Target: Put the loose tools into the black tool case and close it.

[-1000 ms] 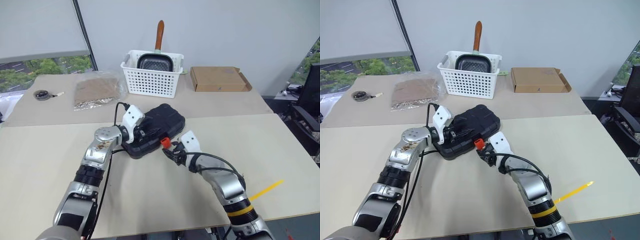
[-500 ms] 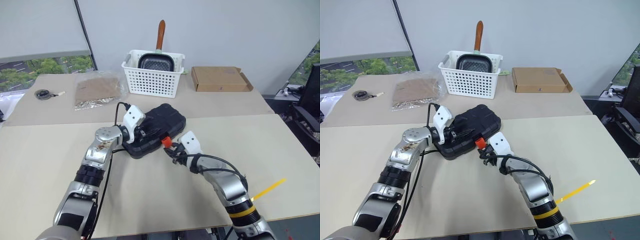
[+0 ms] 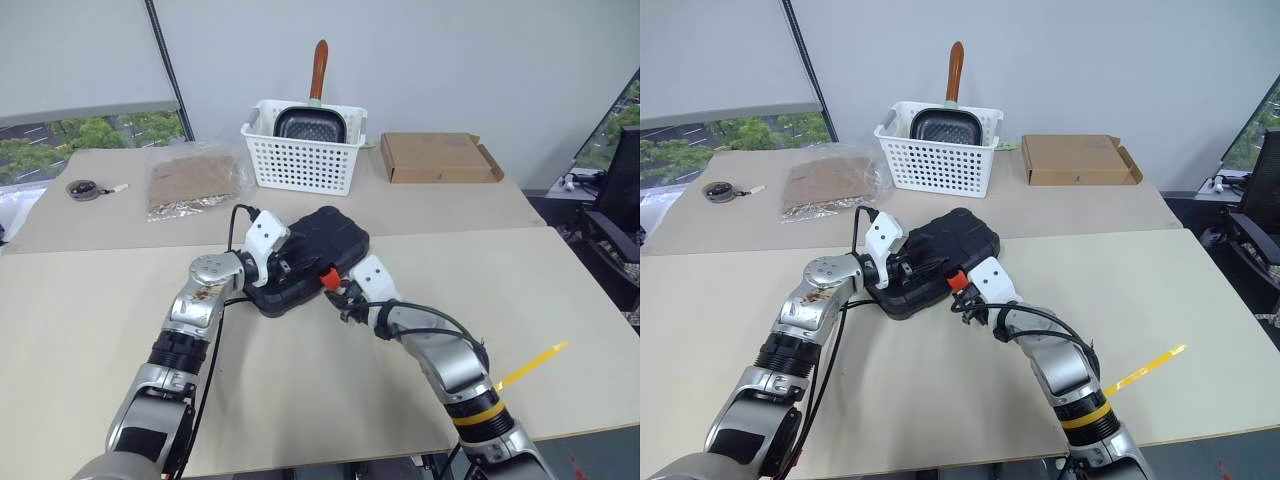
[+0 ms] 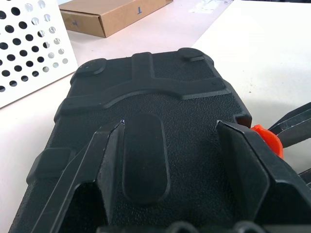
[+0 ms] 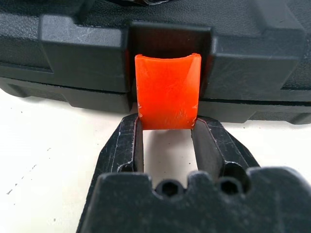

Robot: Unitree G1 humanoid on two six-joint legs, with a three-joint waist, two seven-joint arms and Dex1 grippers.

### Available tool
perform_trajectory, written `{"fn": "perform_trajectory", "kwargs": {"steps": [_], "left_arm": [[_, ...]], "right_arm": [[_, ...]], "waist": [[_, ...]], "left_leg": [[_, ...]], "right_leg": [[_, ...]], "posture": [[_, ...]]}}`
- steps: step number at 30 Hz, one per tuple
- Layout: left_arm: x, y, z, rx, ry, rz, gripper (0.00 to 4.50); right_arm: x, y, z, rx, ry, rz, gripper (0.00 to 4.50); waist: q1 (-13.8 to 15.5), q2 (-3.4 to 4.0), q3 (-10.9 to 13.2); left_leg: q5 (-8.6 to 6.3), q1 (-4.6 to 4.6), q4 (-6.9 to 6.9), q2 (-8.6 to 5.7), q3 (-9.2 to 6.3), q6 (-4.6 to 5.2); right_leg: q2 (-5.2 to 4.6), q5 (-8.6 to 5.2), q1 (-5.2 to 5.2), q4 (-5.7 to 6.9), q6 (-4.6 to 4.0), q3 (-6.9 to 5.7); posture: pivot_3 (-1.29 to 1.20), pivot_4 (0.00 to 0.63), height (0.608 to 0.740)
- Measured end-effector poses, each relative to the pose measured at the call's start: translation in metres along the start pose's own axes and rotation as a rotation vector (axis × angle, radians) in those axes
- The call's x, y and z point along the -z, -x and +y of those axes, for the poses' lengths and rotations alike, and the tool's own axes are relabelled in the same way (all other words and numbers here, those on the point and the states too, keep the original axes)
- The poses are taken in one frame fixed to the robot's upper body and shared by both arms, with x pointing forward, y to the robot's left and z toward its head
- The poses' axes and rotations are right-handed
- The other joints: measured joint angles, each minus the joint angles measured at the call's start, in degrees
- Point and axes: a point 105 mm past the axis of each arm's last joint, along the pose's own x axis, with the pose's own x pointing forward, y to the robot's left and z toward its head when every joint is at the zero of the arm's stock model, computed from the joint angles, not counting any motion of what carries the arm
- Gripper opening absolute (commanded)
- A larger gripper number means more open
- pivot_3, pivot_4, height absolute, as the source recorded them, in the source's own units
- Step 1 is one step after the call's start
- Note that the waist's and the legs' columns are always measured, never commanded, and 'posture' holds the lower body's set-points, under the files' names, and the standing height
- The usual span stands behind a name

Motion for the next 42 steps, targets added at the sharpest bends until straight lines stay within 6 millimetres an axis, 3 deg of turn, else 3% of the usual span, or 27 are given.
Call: {"fn": "perform_trajectory", "kwargs": {"steps": [2, 3, 7, 13, 16, 21, 27, 42], "left_arm": [[0.0, 0.0, 0.0, 0.0, 0.0, -0.001, 3.23], [0.0, 0.0, 0.0, 0.0, -0.001, -0.001, 3.23], [-0.001, 0.0, -0.001, 0.0, -0.002, -0.004, 3.23], [0.0, 0.0, -0.001, -0.004, -0.001, -0.004, 3.23], [0.0, 0.0, -0.001, -0.005, 0.0, -0.004, 3.23], [-0.001, -0.001, -0.002, -0.002, 0.002, -0.008, 3.23], [-0.001, -0.002, -0.003, -0.002, 0.004, -0.012, 3.23], [0.001, 0.003, 0.0, -0.025, 0.014, -0.018, 3.23]], "right_arm": [[0.0, 0.0, 0.0, 0.001, 0.0, 0.003, 2.2], [-0.001, 0.001, 0.0, 0.001, 0.003, 0.002, 2.39], [-0.008, 0.011, 0.001, -0.009, 0.022, -0.013, 2.39], [0.001, 0.023, -0.003, -0.007, 0.019, 0.034, 2.39], [0.004, 0.026, -0.005, 0.003, 0.014, 0.048, 1.7], [0.002, 0.025, -0.004, 0.003, 0.007, 0.039, 0.06], [-0.008, 0.014, -0.005, -0.005, 0.002, 0.016, 0.06], [-0.005, 0.0, -0.005, -0.021, -0.028, 0.03, 0.06]], "waist": [[0.0, 0.0, 0.0], [0.0, 0.0, 0.0], [0.01, 0.01, 0.0], [0.11, 0.01, 0.0], [0.16, 0.01, 0.0], [0.21, 0.01, 0.0], [0.19, 0.01, 0.0], [-0.3, 0.04, 0.02]], "left_leg": [[0.0, -0.01, -0.01, 0.0, 0.0, 0.0], [0.0, -0.01, -0.01, 0.0, 0.0, 0.0], [-0.01, -0.01, -0.06, 0.0, -0.01, 0.01], [-0.02, -0.02, -0.06, 0.0, -0.02, 0.02], [-0.02, -0.02, -0.06, 0.0, -0.03, 0.01], [-0.02, -0.05, -0.07, 0.0, -0.05, 0.02], [-0.02, -0.06, -0.07, 0.0, -0.05, 0.02], [-0.02, -0.07, -0.08, 0.03, -0.04, 0.02]], "right_leg": [[0.0, 0.0, -0.01, 0.0, 0.0, 0.0], [0.0, 0.0, -0.01, -0.01, 0.0, 0.0], [0.0, -0.01, 0.0, -0.06, 0.0, 0.0], [-0.01, -0.01, -0.01, -0.07, 0.0, -0.02], [-0.01, -0.02, -0.02, -0.07, -0.01, -0.04], [-0.01, -0.02, -0.02, -0.08, 0.0, -0.05], [-0.01, -0.02, -0.03, -0.09, -0.01, -0.05], [0.0, -0.02, -0.07, -0.06, 0.0, -0.05]], "posture": [[0.0, 0.15, 0.7], [0.0, 0.15, 0.7], [0.0, 0.15, 0.7], [0.0, 0.15, 0.7], [0.0, 0.15, 0.7], [0.0, 0.15, 0.7], [0.0, 0.15, 0.7], [0.0, 0.15, 0.7]]}}
